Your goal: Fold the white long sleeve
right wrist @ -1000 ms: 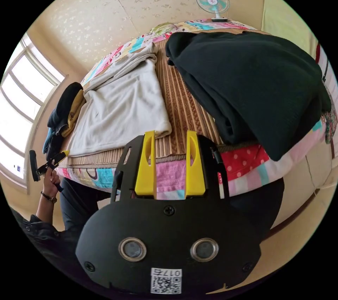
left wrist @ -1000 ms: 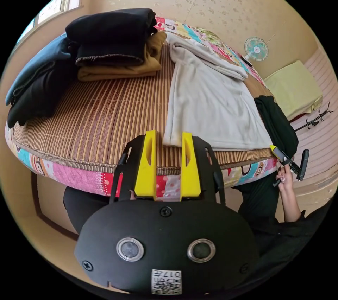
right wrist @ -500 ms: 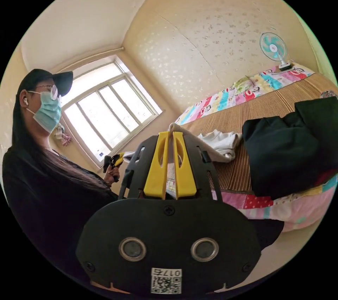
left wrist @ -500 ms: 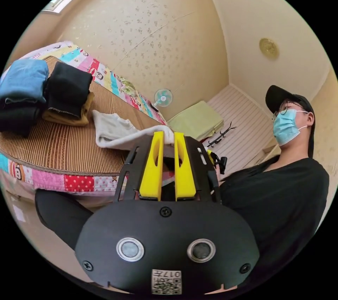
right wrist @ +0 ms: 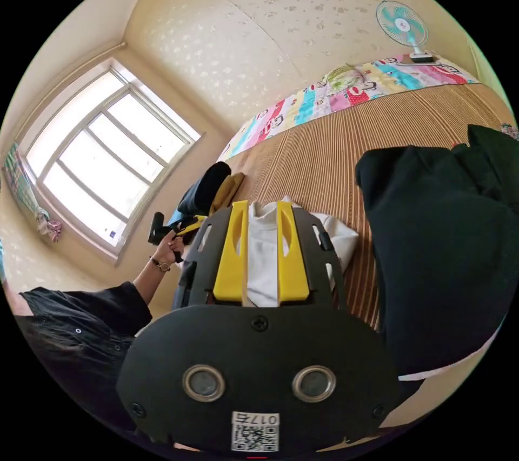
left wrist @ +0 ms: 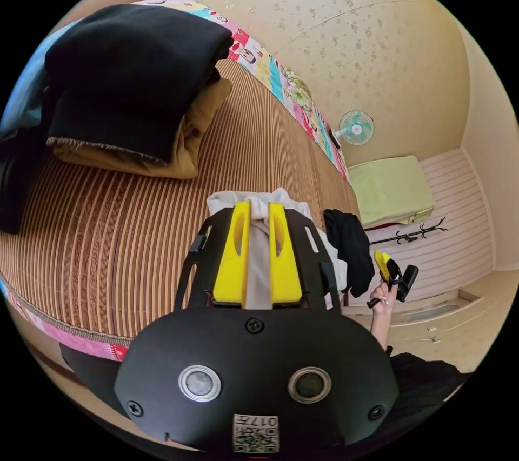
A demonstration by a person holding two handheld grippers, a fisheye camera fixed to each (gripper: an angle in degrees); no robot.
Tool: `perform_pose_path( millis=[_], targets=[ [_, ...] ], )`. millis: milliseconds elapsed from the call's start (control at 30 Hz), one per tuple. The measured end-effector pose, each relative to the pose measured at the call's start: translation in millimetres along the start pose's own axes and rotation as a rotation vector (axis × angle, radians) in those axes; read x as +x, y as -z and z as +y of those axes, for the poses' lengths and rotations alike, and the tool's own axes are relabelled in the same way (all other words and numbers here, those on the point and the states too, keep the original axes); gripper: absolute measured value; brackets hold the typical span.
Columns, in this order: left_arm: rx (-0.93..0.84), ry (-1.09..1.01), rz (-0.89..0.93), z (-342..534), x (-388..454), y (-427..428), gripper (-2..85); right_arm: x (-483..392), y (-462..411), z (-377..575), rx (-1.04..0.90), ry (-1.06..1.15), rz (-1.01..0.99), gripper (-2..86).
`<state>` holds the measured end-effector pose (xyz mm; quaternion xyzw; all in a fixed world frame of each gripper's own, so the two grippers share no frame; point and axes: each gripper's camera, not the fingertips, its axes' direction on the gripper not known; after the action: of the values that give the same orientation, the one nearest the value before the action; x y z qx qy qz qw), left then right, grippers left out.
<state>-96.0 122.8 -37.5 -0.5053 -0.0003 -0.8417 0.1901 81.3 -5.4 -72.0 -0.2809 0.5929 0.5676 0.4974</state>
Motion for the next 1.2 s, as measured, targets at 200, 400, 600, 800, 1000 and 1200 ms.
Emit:
perform_pose_path(
  millis=[200,400,600,800,1000,1200],
  targets=[
    [0.075,-0.029,0.046,42,-20,35,11.0,-3,-37,115,-0.325,0.010,-0.003,12.2],
    [0.097,-0.118,0.000,54,-15,65,11.6,30,-58,179,-0.371,-0.310,0.004,12.5],
    [0.034,-0.162,0.034,34,7,59,12.6,29,-78,184,-0.324,-0.440,-0.163,4.7],
    [0.050,-0.250,-0.039,14,33,73,12.4,-73,7,99,-0.056,0.091,0.000,3.6],
    [-0.102,-0.281,-0.134,-36,40,24,11.6,-40,-50,37,-0.058,0.238,0.281,3.2],
    [-0.061,-0.303,-0.161,-40,46,44,0.4,21,-152,59,-0.184,0.015,0.415,3.2]
  ],
)
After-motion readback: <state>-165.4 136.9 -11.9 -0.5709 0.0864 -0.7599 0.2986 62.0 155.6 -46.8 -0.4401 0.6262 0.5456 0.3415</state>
